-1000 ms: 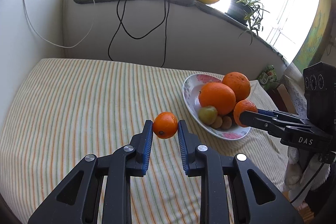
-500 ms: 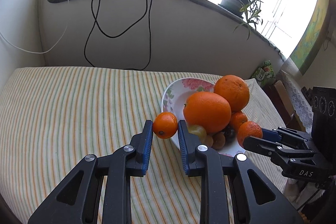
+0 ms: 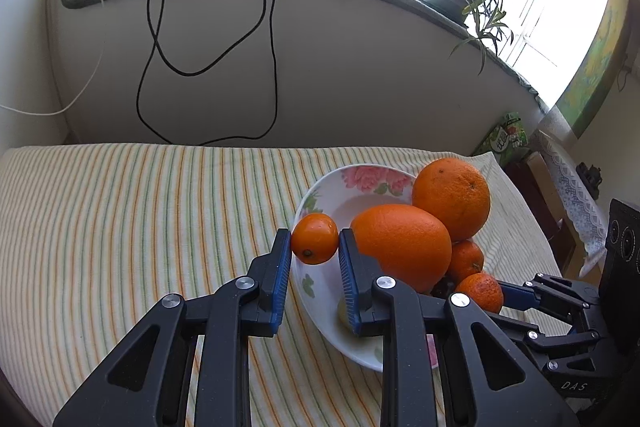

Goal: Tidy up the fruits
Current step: 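Carry the small tangerine with the left gripper while the right carries the reddish orange to the plate, then lower both fruits onto the plate and open both grippers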

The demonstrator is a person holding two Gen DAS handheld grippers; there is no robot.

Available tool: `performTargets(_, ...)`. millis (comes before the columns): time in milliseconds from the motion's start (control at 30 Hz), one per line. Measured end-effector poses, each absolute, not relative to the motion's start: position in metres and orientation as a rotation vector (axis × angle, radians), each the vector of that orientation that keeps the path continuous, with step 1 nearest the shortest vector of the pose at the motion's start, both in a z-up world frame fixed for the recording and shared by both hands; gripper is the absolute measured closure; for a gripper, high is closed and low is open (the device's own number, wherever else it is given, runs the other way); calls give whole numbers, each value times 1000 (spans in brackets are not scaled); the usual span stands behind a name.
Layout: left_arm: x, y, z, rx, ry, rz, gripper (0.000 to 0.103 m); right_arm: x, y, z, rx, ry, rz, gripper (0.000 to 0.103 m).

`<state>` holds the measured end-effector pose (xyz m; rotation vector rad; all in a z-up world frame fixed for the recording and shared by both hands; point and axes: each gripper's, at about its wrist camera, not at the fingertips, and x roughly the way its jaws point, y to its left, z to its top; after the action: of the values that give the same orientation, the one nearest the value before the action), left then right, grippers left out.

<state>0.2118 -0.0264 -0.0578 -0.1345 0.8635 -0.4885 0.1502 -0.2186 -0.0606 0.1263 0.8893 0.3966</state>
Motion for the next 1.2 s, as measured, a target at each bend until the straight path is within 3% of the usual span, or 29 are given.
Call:
performTargets(733, 204, -35, -53, -99, 854, -503, 80, 145, -205, -62, 57, 871, 386, 62)
performTargets(1133, 199, -35, -48, -77, 832, -495, 56, 146, -208, -61, 35, 865, 378, 62)
performTargets(1167, 199, -35, -48, -79, 832, -494, 55, 145, -208, -61, 32, 861, 379, 58)
performTargets(1200, 199, -34, -48, -80, 832, -494, 55, 145, -209, -60, 28, 852, 378, 46)
